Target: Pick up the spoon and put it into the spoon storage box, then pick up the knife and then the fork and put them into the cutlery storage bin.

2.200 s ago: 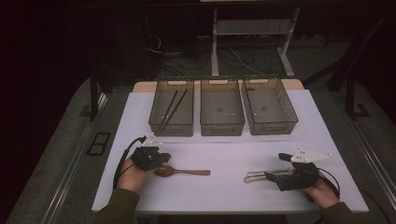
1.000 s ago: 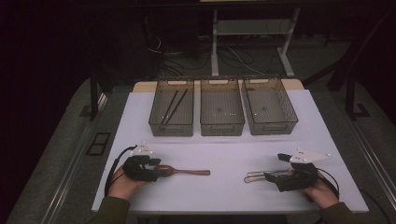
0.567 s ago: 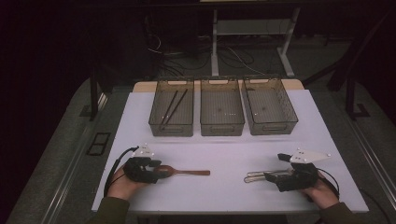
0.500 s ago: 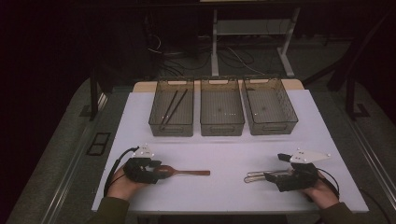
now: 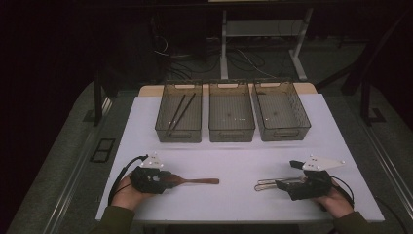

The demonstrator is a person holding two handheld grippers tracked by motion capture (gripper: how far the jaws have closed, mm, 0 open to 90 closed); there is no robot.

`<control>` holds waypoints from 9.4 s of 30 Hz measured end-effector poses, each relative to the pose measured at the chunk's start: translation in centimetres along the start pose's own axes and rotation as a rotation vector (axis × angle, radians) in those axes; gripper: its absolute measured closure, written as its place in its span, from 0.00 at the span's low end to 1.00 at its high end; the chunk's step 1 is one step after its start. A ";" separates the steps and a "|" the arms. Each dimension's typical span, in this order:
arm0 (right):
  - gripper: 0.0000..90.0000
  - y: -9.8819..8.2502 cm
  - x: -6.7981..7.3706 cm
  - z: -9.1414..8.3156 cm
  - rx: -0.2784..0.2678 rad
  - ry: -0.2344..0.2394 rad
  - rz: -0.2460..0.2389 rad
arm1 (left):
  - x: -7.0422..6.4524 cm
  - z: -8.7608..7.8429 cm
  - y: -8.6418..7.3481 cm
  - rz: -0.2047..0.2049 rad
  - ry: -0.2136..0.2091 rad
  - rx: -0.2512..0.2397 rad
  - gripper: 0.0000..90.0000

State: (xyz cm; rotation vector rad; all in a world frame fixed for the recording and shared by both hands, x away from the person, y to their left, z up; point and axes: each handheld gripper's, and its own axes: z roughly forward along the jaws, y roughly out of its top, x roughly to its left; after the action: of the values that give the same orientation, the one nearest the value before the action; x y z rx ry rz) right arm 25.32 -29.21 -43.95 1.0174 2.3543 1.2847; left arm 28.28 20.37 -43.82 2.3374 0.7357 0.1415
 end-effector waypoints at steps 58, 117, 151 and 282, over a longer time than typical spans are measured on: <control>0.07 0.1 0.2 0.3 0.007 0.005 -0.009 | -1.1 0.3 2.4 -0.066 0.034 -0.081 0.87; 0.07 0.2 0.2 0.7 -0.020 0.016 0.027 | 0.7 1.4 11.5 -0.077 0.068 -0.261 0.87; 0.07 0.2 0.0 0.3 -0.039 0.017 0.035 | 4.2 6.6 20.9 -0.130 0.173 -0.199 0.87; 0.07 0.4 -0.8 -0.6 -0.057 0.022 0.045 | -3.6 1.7 2.1 -0.035 0.008 -0.370 0.00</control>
State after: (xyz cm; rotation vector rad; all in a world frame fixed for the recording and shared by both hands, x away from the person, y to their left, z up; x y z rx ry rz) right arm 25.77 -30.01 -43.31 1.0491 2.3089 1.3779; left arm 26.72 16.20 -43.46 1.9723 0.6885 0.2496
